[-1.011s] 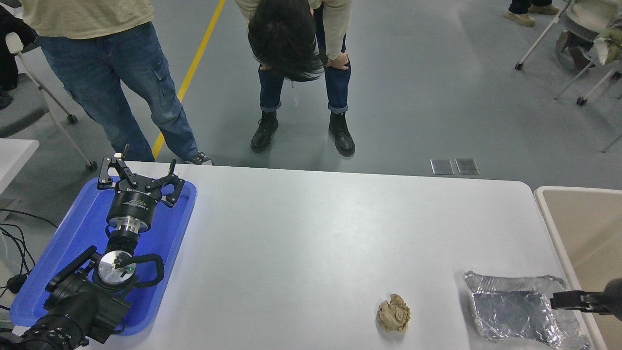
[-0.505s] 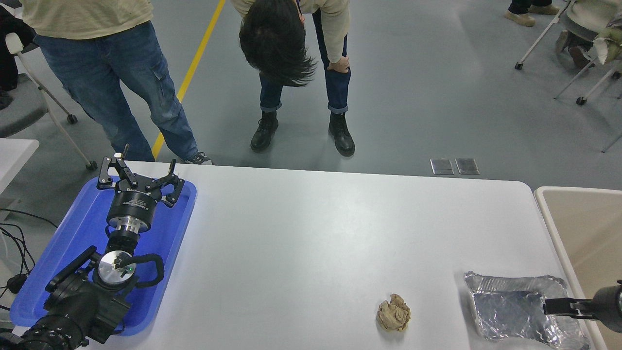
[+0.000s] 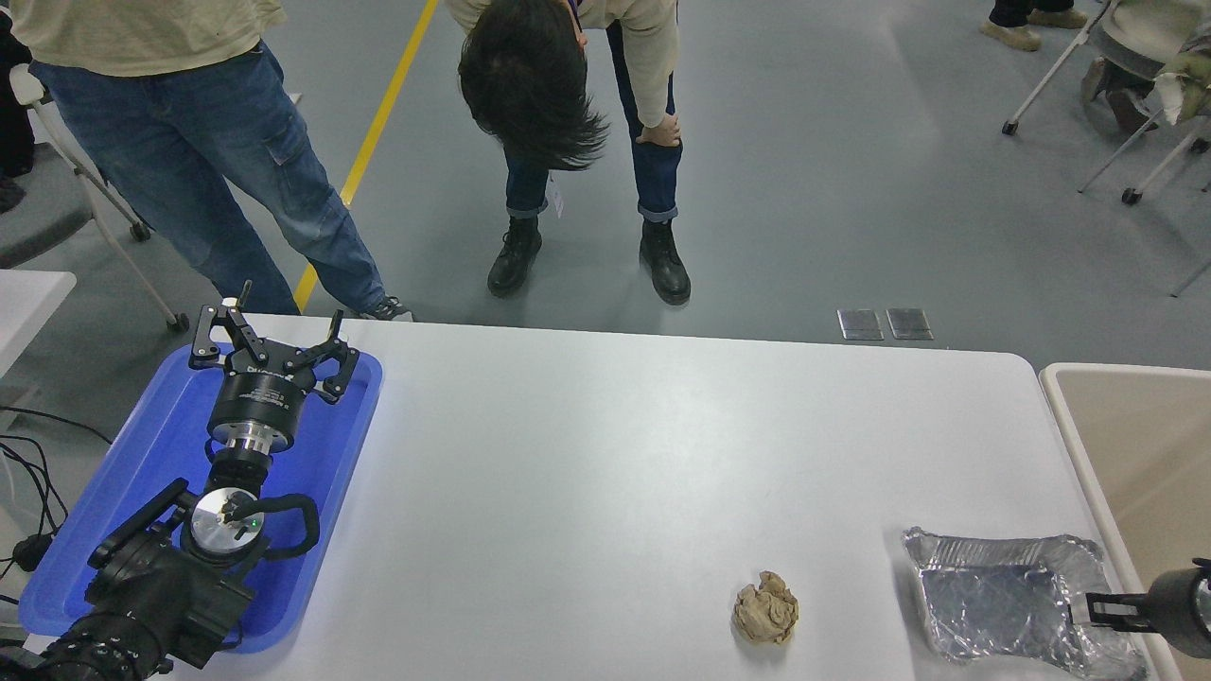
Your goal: Pick up foil plate and place in dustbin
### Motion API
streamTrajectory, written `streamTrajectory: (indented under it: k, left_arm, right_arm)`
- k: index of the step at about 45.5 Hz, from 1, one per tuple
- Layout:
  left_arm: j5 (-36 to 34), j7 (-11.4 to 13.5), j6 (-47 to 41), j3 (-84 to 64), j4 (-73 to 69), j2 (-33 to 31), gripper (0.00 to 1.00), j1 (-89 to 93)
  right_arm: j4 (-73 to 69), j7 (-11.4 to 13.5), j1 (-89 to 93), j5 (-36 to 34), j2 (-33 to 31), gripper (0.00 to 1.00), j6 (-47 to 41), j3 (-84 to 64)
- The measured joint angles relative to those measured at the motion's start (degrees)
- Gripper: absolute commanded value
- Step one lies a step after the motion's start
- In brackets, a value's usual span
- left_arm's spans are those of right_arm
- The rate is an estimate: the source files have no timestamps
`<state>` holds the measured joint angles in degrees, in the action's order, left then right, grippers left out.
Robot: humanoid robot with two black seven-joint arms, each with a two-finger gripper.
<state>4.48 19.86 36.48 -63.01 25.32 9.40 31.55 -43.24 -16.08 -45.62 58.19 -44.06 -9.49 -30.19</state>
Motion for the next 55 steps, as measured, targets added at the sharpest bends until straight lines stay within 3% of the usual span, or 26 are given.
streamTrajectory:
  k: [22, 38, 55]
  left_arm:
    - [0.00, 0.00, 0.00, 0.00, 0.00, 0.00, 1.00, 0.00]
    - [0.00, 0.00, 0.00, -0.01, 0.00, 0.00, 1.00, 0.00]
    - [-0.04, 0.00, 0.04, 0.11, 0.06, 0.00, 1.00, 0.06]
  right_arm:
    - [-1.05, -1.39, -0.56, 0.62, -1.28, 0.00, -0.08, 0.03]
    - [-8.97, -3.43, -6.93, 0.58, -10.38, 0.00, -2.62, -0.48]
    - [-19.94, -3.74, -21.25, 1.90, -21.30, 0.00, -12.52, -1.43]
